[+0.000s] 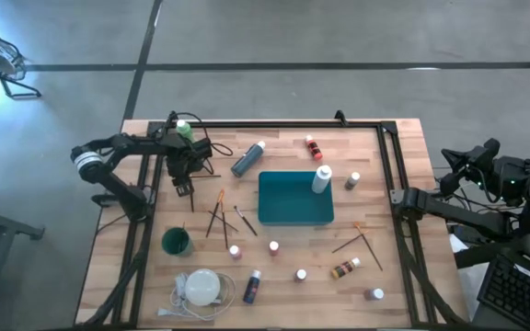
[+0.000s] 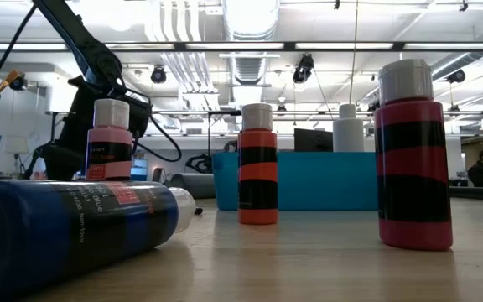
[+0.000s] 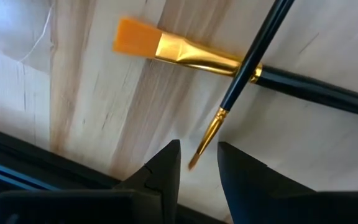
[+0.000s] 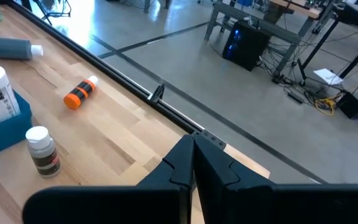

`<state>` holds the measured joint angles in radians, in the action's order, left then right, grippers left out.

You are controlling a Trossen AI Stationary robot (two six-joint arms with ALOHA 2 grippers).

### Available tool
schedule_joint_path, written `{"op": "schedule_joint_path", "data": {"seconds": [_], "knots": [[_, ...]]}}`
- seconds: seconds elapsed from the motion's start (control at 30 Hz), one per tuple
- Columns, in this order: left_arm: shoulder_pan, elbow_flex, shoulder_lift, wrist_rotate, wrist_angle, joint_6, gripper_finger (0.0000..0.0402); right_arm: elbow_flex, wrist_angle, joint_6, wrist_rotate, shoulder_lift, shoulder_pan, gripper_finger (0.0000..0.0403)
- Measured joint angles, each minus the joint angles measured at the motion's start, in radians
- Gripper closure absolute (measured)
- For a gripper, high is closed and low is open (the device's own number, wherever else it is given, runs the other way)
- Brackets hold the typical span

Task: Pick & Place Paint Supplies
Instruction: Put the gold paintbrush into the green cup

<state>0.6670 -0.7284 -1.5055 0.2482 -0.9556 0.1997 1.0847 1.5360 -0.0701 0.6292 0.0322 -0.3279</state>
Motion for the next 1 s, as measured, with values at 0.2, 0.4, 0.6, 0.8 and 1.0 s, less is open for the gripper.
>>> {"op": "schedule_joint_path", "data": {"seconds": [0.2, 0.4, 0.6, 0.8, 1.0], "knots": [[0.001, 0.000, 0.000, 0.001, 0.004, 0.002, 0.0290, 0.000, 0.000, 0.001, 0.000, 0.000, 0.000, 0.0394], [0.001, 0.000, 0.000, 0.009, 0.005, 0.002, 0.0307, 0.000, 0.000, 0.002, 0.000, 0.000, 0.000, 0.0394], [0.001, 0.000, 0.000, 0.015, 0.005, 0.001, 0.0375, 0.000, 0.000, 0.001, 0.000, 0.000, 0.000, 0.0394], [0.001, 0.000, 0.002, 0.014, 0.005, 0.001, 0.0395, 0.000, 0.000, 0.000, 0.000, 0.000, 0.000, 0.0394], [-0.001, -0.023, 0.042, 0.022, -0.050, 0.007, 0.0398, 0.000, 0.000, 0.002, 0.000, 0.000, 0.000, 0.0394]]}}
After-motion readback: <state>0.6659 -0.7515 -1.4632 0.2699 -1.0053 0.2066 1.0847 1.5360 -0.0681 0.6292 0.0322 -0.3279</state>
